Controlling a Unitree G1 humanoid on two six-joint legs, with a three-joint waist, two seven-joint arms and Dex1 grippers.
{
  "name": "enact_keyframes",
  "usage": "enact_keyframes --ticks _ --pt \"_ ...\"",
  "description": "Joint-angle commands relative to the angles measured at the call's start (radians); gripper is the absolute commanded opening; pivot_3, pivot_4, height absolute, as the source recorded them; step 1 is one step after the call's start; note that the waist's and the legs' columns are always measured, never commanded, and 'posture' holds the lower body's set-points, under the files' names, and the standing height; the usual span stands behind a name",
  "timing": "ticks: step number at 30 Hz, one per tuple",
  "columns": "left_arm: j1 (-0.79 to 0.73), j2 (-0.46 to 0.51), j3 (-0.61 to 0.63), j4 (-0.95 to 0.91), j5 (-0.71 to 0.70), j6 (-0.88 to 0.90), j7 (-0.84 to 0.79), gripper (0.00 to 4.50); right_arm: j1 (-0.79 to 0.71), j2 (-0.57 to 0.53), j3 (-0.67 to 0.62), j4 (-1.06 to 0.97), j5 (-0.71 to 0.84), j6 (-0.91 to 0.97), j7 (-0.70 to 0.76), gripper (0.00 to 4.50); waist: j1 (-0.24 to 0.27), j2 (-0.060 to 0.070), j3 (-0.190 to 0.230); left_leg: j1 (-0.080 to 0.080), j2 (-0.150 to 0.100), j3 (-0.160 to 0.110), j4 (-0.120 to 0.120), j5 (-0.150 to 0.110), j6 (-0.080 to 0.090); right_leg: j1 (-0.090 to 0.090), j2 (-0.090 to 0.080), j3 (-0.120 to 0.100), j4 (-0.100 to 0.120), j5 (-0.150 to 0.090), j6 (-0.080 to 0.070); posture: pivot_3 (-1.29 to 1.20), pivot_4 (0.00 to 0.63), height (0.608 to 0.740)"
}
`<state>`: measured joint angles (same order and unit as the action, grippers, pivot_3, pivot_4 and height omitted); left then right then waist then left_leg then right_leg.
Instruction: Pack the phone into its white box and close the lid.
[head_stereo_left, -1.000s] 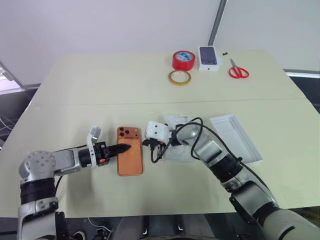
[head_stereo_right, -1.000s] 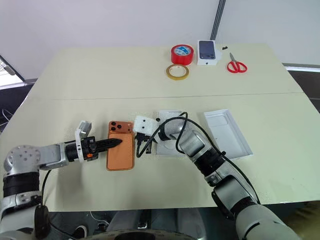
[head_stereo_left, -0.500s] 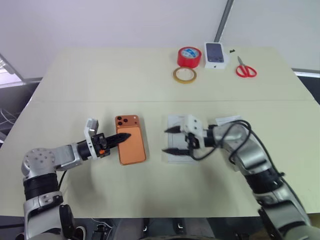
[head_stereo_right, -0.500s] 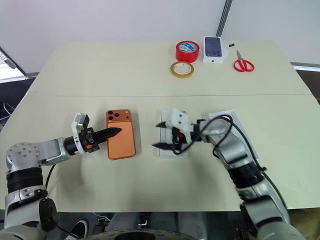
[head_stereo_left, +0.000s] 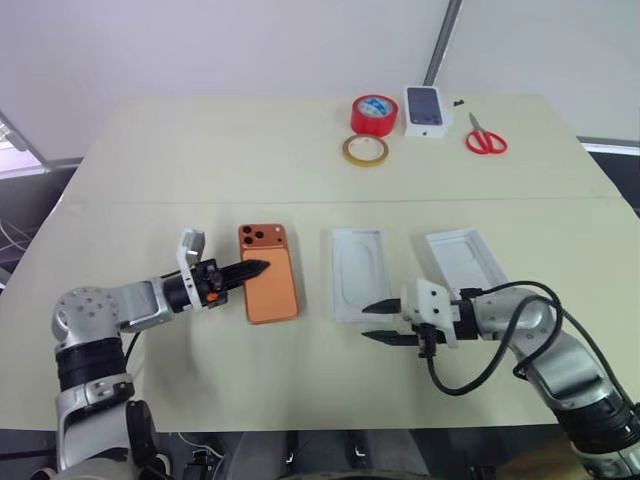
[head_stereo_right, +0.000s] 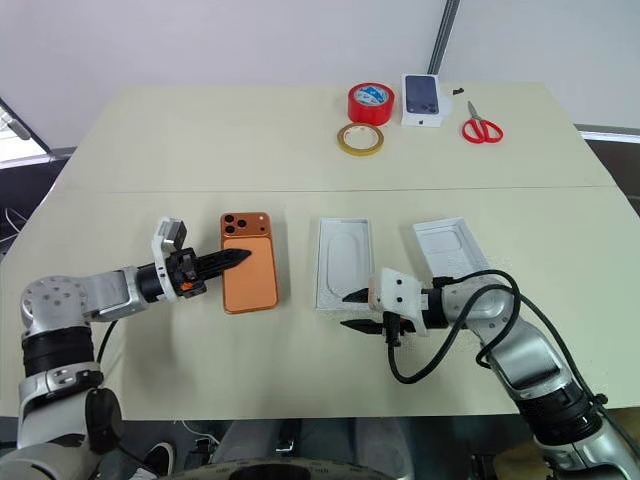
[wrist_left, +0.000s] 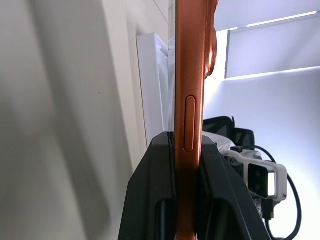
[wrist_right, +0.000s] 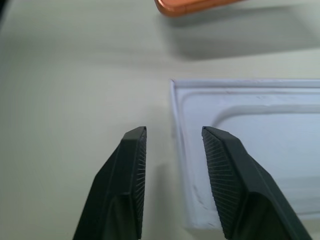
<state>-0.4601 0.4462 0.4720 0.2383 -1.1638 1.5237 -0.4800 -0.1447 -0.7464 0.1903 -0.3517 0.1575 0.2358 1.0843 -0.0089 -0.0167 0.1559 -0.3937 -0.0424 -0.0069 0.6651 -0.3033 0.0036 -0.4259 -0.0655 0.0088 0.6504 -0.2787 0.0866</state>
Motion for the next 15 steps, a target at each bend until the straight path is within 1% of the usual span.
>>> enact_keyframes --ticks 1,3,8,10,11,12,13,15 --pt "-0.031 0.002 0.0 -0.017 -0.014 0.006 -0.014 0.0 0.005 0.008 -0.003 0.009 -0.017 -0.048 -0.027 1.73 0.001 0.0 0.0 0.0 0.0 0.0 0.0 0.0 0.0 0.0 0.0 0.0 0.0 0.0 0.0 0.0 0.15 0.74" --pt "-0.033 0.003 -0.004 -0.018 -0.012 0.005 -0.015 0.0 0.0 0.014 -0.001 0.021 -0.02 -0.051 -0.035 1.73 0.001 0.0 0.0 0.0 0.0 0.0 0.0 0.003 -0.006 0.0 0.0 0.0 0.0 0.0 0.0 0.0 0.15 0.74" --pt "-0.028 -0.003 -0.012 -0.032 -0.018 0.009 -0.01 0.0 -0.003 0.022 0.024 0.052 -0.032 -0.07 -0.034 1.73 -0.001 0.0 0.0 0.0 0.0 0.0 0.0 0.004 -0.006 0.0 0.0 0.0 0.0 0.0 0.0 0.0 0.15 0.74" --pt "-0.028 -0.005 -0.01 -0.033 -0.02 0.012 -0.005 0.0 0.002 0.013 0.04 0.062 -0.046 -0.084 -0.03 1.11 0.0 0.0 0.0 0.0 0.0 0.0 0.0 0.004 -0.006 0.0 0.0 0.0 0.0 0.0 0.0 0.0 0.15 0.74" --pt "-0.03 -0.005 -0.008 -0.033 -0.021 0.013 -0.002 0.0 0.003 0.009 0.049 0.07 -0.06 -0.095 -0.03 0.89 0.0 0.0 0.0 0.0 0.0 0.0 0.0 0.004 -0.006 0.0 0.0 0.0 0.0 0.0 0.0 0.0 0.15 0.74" --pt "-0.033 -0.007 -0.006 -0.033 -0.022 0.013 0.002 0.0 0.004 0.005 0.058 0.078 -0.072 -0.104 -0.03 0.37 0.0 0.0 0.0 0.0 0.0 0.0 0.0 0.004 -0.006 0.001 0.0 0.0 0.0 0.0 0.0 0.0 0.15 0.74" --pt "-0.035 -0.008 -0.004 -0.035 -0.022 0.013 0.005 0.0 0.003 0.003 0.064 0.082 -0.079 -0.108 -0.028 0.03 -0.001 0.0 0.0 0.0 0.0 0.0 0.0 0.004 -0.006 0.001 0.0 0.0 0.0 0.0 0.0 0.0 0.15 0.74" --pt "-0.042 -0.013 0.001 -0.034 -0.023 0.013 0.012 0.0 0.003 0.003 0.066 0.08 -0.078 -0.106 -0.024 0.03 0.0 0.0 0.0 0.001 0.0 0.0 0.0 0.004 -0.006 0.001 0.0 0.0 0.0 0.0 0.0 0.0 0.15 0.74"
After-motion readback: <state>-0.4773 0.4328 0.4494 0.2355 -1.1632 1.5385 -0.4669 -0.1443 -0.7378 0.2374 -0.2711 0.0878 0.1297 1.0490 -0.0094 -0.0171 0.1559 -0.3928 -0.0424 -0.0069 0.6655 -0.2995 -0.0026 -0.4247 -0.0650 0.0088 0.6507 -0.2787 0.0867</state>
